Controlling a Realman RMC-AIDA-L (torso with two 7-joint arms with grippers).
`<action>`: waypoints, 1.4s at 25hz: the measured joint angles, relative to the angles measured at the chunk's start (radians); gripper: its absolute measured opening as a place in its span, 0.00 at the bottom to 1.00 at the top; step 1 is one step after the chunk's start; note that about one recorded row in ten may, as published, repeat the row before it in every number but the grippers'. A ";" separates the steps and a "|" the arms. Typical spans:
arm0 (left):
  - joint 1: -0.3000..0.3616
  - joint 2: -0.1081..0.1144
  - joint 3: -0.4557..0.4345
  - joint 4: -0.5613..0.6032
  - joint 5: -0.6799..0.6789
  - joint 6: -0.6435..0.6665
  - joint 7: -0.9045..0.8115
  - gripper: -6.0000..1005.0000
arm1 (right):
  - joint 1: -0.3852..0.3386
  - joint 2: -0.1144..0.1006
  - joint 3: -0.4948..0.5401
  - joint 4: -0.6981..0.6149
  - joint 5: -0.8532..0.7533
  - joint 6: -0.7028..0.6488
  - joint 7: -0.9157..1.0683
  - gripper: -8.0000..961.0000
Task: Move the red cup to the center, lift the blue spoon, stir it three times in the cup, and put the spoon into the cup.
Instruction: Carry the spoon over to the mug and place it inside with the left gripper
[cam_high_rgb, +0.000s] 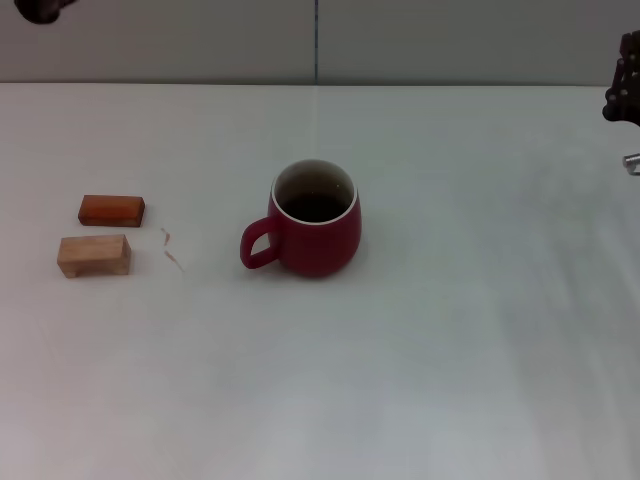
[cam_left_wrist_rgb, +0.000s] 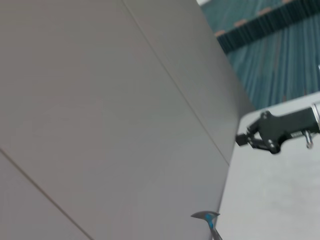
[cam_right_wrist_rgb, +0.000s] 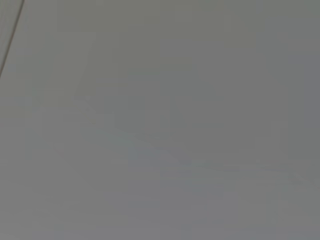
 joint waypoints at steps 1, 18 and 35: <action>-0.016 -0.009 0.024 0.008 0.042 0.006 0.000 0.17 | -0.002 0.000 0.000 0.000 0.000 0.000 0.000 0.04; -0.092 -0.029 0.293 0.003 0.316 0.021 -0.019 0.17 | -0.035 0.001 0.023 0.003 0.003 0.000 -0.005 0.04; -0.179 -0.033 0.535 -0.125 0.554 -0.004 -0.066 0.17 | -0.063 0.001 0.023 0.002 0.003 0.000 -0.008 0.04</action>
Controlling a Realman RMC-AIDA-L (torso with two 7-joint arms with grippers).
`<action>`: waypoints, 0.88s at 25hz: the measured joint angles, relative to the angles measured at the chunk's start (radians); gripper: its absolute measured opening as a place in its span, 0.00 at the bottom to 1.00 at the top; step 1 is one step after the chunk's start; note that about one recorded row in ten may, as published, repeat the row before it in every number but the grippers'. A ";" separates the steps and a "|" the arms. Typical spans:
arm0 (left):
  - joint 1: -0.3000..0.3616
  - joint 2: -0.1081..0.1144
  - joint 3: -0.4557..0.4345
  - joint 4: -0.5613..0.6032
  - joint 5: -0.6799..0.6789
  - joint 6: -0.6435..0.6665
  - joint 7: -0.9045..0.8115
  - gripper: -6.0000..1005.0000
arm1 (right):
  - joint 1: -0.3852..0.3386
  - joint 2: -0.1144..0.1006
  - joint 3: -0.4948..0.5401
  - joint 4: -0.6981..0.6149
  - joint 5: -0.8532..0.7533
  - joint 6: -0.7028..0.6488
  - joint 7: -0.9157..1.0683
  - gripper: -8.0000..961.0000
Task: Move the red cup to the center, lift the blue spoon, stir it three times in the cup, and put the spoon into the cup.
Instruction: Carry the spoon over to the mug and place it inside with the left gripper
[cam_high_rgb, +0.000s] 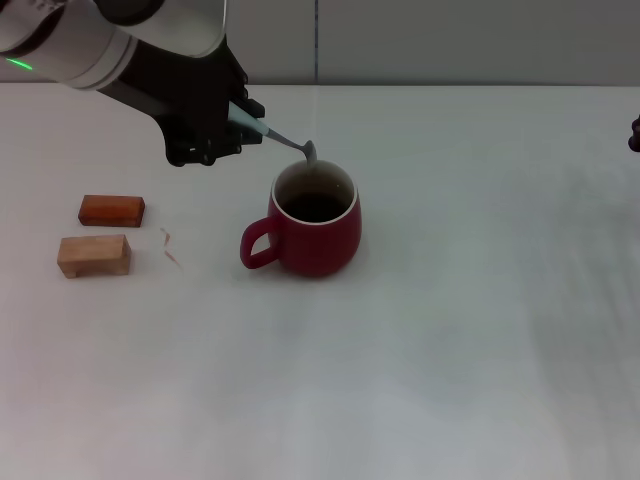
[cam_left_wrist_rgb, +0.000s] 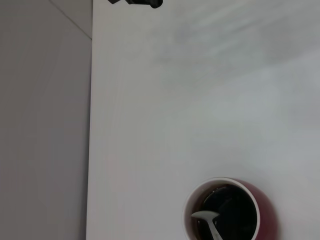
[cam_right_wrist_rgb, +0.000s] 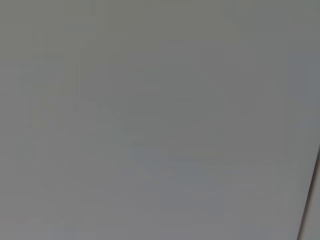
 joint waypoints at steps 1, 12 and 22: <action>-0.005 0.000 0.010 -0.010 0.006 -0.001 -0.002 0.17 | 0.000 0.000 0.000 0.000 0.000 0.000 0.000 0.04; -0.074 -0.001 0.076 -0.137 0.080 -0.037 -0.012 0.17 | -0.002 0.000 0.000 -0.003 0.000 0.000 -0.001 0.04; -0.127 -0.004 0.106 -0.261 0.118 -0.058 -0.012 0.17 | -0.012 0.000 0.000 -0.002 0.000 0.000 -0.001 0.04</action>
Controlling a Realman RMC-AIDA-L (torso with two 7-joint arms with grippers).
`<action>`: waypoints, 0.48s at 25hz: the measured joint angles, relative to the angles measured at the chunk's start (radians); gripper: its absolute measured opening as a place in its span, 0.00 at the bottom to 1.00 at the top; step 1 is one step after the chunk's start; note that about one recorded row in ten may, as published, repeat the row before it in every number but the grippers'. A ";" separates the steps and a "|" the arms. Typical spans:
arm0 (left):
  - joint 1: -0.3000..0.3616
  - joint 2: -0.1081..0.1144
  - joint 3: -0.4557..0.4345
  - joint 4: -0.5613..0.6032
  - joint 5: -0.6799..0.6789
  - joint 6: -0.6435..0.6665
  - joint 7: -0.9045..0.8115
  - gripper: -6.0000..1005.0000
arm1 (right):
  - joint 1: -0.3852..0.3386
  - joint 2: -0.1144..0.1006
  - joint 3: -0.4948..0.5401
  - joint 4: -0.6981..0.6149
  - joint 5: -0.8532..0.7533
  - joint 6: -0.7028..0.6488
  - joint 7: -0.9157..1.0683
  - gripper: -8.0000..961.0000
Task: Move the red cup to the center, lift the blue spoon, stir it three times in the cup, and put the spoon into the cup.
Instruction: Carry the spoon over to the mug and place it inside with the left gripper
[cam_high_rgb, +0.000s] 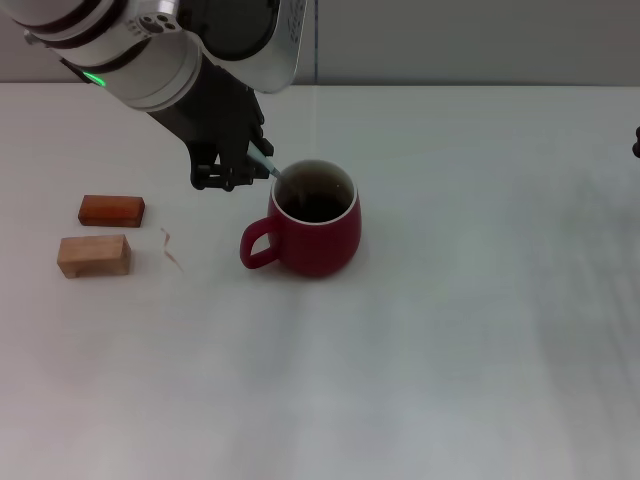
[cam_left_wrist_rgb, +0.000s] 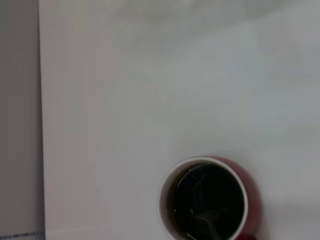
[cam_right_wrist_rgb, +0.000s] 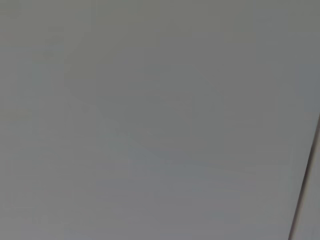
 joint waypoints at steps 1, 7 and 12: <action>-0.001 0.000 0.002 -0.004 0.001 -0.002 0.000 0.17 | 0.000 0.000 0.000 0.000 0.000 0.000 0.000 0.04; -0.025 0.000 0.021 -0.057 0.006 -0.017 0.000 0.17 | -0.002 0.000 0.000 -0.002 0.000 0.000 0.000 0.04; -0.038 0.000 0.029 -0.077 0.018 -0.024 0.000 0.17 | -0.002 0.000 0.000 -0.001 0.000 0.000 0.000 0.04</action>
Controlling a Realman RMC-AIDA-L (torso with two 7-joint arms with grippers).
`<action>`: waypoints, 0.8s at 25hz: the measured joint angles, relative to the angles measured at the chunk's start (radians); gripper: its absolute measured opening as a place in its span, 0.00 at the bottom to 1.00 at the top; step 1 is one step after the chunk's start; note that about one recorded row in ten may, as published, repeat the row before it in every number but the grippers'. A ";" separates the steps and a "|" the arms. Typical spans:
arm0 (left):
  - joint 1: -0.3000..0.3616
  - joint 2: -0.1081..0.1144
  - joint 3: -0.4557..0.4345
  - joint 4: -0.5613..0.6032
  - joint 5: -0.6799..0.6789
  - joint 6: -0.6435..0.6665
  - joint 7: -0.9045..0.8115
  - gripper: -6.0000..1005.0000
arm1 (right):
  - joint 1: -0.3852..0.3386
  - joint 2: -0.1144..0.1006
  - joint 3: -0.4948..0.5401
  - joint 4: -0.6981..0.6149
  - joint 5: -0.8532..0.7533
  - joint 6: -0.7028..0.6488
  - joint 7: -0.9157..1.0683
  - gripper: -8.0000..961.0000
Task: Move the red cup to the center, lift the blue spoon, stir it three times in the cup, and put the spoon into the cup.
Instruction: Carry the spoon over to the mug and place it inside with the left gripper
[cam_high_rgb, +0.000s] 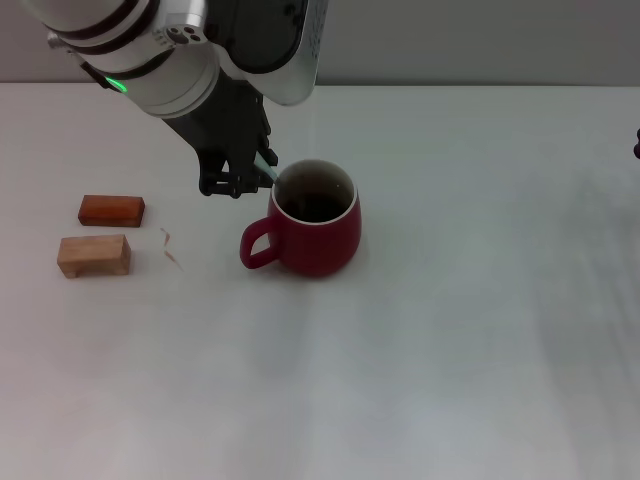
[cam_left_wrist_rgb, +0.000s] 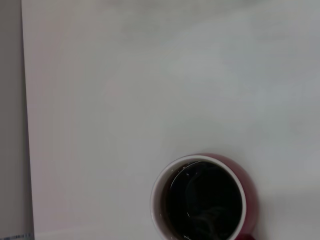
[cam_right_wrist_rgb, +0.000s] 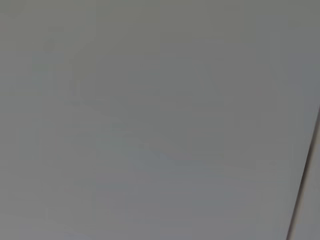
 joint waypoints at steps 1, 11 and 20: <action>-0.002 0.000 0.003 -0.002 0.002 -0.002 0.000 0.17 | 0.000 0.000 0.000 0.000 0.000 0.000 0.000 0.04; -0.017 -0.004 0.048 -0.031 0.037 -0.030 -0.014 0.17 | -0.003 0.000 0.000 0.001 0.000 0.000 0.000 0.04; -0.023 -0.004 0.071 -0.031 0.058 -0.019 -0.029 0.17 | -0.008 0.000 0.000 0.004 0.000 0.000 0.000 0.04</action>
